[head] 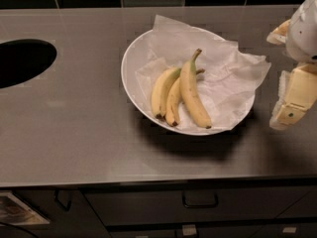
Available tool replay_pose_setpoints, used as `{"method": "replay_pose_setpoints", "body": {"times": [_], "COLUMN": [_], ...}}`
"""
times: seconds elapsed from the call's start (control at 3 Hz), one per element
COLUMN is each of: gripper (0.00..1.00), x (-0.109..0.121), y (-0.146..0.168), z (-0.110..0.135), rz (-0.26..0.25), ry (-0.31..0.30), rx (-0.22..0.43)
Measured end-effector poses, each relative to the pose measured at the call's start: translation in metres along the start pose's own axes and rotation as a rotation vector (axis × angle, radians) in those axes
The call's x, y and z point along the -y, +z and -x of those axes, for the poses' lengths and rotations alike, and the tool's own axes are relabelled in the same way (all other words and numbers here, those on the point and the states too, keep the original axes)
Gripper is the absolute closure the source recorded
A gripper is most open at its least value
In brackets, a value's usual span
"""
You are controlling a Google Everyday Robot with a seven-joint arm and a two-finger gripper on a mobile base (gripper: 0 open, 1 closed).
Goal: Pick banana from white bowl
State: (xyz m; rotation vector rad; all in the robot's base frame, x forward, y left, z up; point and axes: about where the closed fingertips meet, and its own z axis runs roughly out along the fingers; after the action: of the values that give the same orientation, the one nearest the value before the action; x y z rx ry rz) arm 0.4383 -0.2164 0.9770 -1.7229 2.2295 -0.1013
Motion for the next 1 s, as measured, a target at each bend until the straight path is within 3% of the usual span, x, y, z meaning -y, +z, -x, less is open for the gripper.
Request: {"method": "replay_pose_setpoints", "body": {"times": [0.33,0.67,1.0], "gripper": [0.0,0.0,0.0], "x": [0.0,0.004,0.01], "y": [0.0,0.016,0.038], "z": [0.0,0.013,0.041], "rz": [0.0,-0.001,0.001], "ry": [0.0,0.019,0.055], "rx": [0.0,0.072,0.17]}}
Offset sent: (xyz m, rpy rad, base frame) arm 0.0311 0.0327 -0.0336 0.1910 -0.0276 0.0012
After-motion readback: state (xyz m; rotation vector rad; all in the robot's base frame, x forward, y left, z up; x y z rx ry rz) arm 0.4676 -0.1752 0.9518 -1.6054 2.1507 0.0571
